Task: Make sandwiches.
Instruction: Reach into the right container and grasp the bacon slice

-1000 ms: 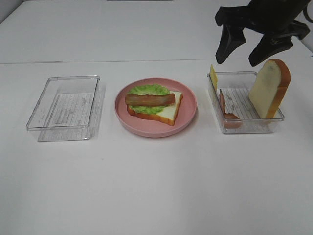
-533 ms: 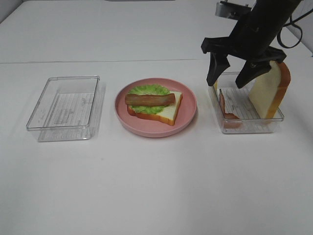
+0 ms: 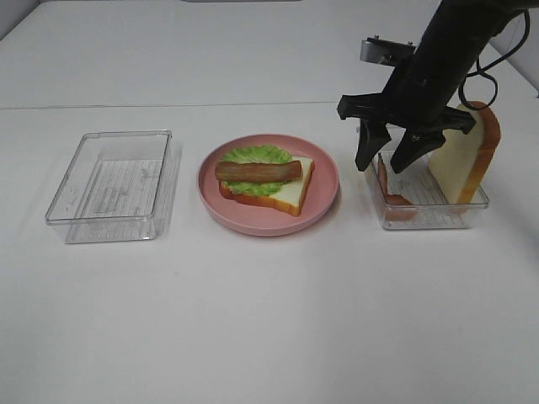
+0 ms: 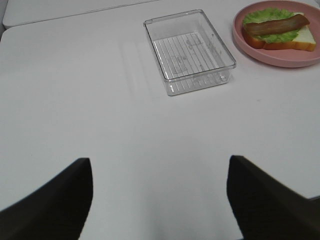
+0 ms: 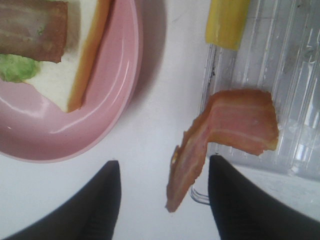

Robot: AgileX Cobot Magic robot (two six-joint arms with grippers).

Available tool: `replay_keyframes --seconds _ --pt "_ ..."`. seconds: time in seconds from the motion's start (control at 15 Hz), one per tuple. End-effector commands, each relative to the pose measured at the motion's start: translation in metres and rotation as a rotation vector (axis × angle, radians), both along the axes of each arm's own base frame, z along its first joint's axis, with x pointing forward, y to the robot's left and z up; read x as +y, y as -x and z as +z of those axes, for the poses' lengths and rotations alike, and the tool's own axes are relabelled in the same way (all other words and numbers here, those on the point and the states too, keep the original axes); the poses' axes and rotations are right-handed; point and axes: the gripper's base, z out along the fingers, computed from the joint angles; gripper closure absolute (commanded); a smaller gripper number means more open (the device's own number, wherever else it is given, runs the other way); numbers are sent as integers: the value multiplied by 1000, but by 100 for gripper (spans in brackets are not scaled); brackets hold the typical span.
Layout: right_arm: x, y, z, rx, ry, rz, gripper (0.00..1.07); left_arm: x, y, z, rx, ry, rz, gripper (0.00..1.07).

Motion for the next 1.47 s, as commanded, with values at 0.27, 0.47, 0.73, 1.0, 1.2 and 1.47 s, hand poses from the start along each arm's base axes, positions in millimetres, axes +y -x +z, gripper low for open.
replay_keyframes --seconds 0.27,0.47,0.73,1.0,1.2,1.47 --pt "0 1 -2 18 12 5 65 0 1 0 -8 14 -3 35" --pt "-1 1 -3 24 17 7 65 0 1 0 -8 14 -3 35" --pt "-1 1 -15 69 27 10 67 0 1 0 -8 14 -3 35" --pt "0 -1 -9 54 26 12 103 0 1 0 -8 14 -3 35" --pt "1 -4 5 56 28 25 107 0 1 0 -8 14 -3 35" --pt "1 -5 50 -49 -1 32 107 0 1 0 -8 14 -3 35"
